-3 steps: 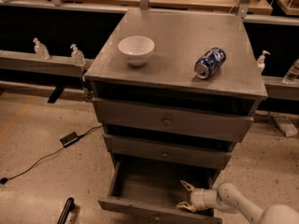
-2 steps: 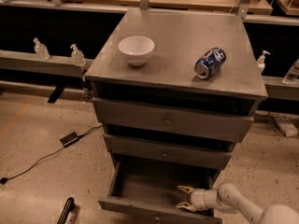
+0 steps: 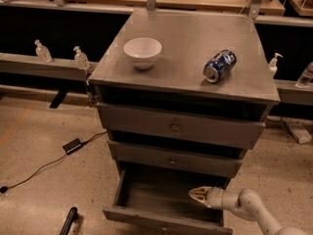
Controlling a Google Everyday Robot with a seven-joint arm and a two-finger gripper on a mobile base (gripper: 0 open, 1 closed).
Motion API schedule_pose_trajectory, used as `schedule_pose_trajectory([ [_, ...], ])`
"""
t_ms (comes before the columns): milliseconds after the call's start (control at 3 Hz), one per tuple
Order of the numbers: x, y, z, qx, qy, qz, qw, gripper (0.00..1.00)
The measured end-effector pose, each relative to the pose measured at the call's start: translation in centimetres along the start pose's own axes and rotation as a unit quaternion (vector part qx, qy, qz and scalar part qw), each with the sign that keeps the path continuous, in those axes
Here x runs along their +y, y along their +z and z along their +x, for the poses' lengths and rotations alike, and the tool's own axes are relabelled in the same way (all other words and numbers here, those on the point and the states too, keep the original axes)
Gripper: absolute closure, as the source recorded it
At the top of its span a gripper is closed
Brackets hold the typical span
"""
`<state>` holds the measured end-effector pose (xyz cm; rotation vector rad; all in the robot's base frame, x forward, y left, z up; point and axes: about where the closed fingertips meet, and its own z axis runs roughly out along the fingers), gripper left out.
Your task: Open bottom drawer
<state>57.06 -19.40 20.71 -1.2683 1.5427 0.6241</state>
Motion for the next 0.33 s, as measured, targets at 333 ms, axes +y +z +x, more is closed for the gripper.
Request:
schedule_pose_trajectory([
  [333, -2.92, -1.42, -1.14, -0.023, -0.007, 0.037, 0.9990, 0.78],
])
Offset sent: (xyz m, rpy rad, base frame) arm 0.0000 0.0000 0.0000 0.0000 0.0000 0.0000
